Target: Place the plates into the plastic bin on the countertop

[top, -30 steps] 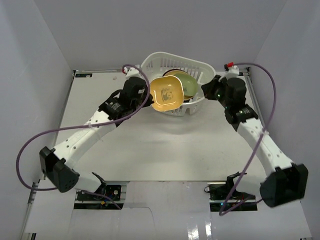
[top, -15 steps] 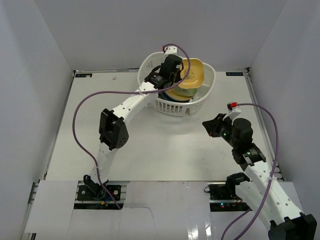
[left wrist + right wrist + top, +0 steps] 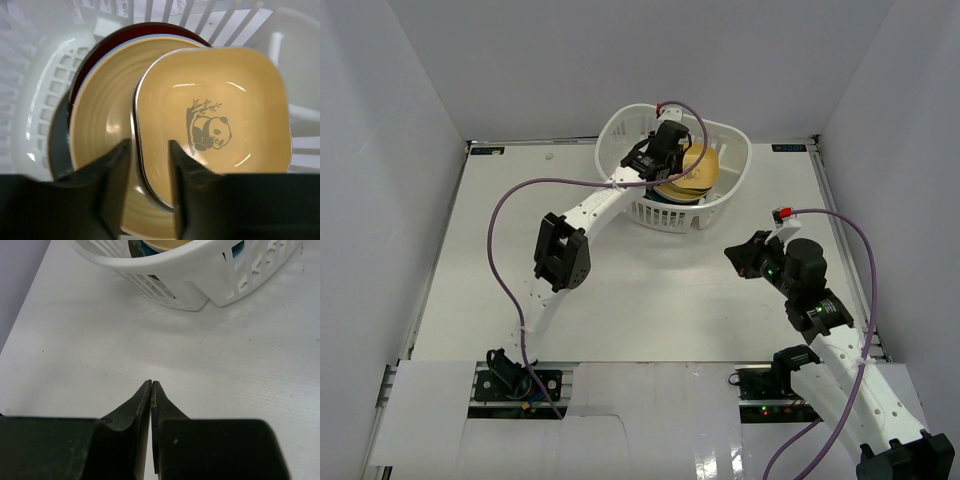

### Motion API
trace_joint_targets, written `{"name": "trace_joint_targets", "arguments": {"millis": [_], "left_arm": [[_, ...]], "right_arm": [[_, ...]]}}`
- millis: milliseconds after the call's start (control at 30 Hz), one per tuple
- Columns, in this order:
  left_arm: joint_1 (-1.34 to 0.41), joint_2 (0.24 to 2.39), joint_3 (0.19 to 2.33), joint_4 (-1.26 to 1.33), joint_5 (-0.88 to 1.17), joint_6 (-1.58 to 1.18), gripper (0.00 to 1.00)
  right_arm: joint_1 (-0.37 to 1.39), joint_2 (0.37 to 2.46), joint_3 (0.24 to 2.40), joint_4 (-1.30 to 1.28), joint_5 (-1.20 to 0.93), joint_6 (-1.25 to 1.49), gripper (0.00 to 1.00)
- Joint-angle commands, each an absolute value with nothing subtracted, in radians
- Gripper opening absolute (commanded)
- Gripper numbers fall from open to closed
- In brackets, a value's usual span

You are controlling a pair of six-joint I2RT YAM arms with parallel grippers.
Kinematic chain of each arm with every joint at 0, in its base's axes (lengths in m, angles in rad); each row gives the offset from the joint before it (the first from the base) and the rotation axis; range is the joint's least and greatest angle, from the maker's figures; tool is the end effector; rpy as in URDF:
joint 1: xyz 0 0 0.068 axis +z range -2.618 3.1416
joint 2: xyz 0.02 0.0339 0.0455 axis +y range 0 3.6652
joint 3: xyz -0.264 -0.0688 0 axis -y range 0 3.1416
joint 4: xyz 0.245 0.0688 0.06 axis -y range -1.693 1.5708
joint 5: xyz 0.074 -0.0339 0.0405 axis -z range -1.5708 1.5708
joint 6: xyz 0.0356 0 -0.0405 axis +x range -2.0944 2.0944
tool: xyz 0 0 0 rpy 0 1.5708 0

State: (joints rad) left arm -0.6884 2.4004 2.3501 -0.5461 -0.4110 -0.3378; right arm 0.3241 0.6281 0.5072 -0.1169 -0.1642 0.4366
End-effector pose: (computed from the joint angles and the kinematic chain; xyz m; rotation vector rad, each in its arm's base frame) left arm 0.4343 -0.3389 0.2795 0.1381 2.1115 -0.1650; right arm 0.1526 0.0574 0.2729 -0.0156 1.8594 0.6836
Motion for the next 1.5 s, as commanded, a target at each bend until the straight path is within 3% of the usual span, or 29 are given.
{"name": "trace_joint_targets", "arguments": {"millis": [0, 33, 133, 267, 367, 467, 600, 767, 1033, 1267, 1467], "left_arm": [[-0.678, 2.336, 2.395, -0.519, -0.417, -0.321, 0.58], [-0.678, 2.326, 2.395, -0.517, -0.407, -0.318, 0.75], [-0.680, 2.264, 2.388, -0.511, -0.365, -0.318, 0.98], [-0.680, 2.126, 2.344, -0.499, -0.292, -0.324, 0.98], [-0.683, 1.962, 2.238, -0.485, -0.244, -0.325, 0.98], [-0.689, 1.747, 2.029, -0.466, -0.206, -0.325, 0.98], [-0.690, 1.420, 1.659, -0.390, -0.161, -0.331, 0.98], [-0.692, 1.031, 1.221, -0.419, -0.201, -0.371, 0.98], [-0.692, 0.476, 0.962, -0.541, -0.224, -0.411, 0.98], [-0.692, 0.298, 0.939, -0.630, -0.229, -0.396, 0.98], [-0.692, 0.287, 0.908, -0.647, -0.291, -0.403, 0.98]], "right_arm": [[0.330, 0.624, 0.518, -0.118, -0.170, 0.416, 0.08], [0.328, 0.624, 0.522, -0.124, -0.163, 0.413, 0.09], [0.328, 0.623, 0.538, -0.141, -0.150, 0.408, 0.15], [0.328, 0.618, 0.564, -0.167, -0.123, 0.393, 0.24], [0.328, 0.612, 0.574, -0.178, -0.106, 0.385, 0.38], [0.330, 0.604, 0.604, -0.206, -0.103, 0.365, 0.55], [0.328, 0.552, 0.666, -0.224, -0.081, 0.345, 0.93], [0.330, 0.519, 0.779, -0.322, -0.008, 0.313, 0.90], [0.330, 0.495, 0.798, -0.374, -0.026, 0.330, 0.90], [0.330, 0.407, 0.850, -0.348, 0.063, 0.324, 0.90], [0.330, 0.348, 0.821, -0.282, 0.086, 0.324, 0.90]]}}
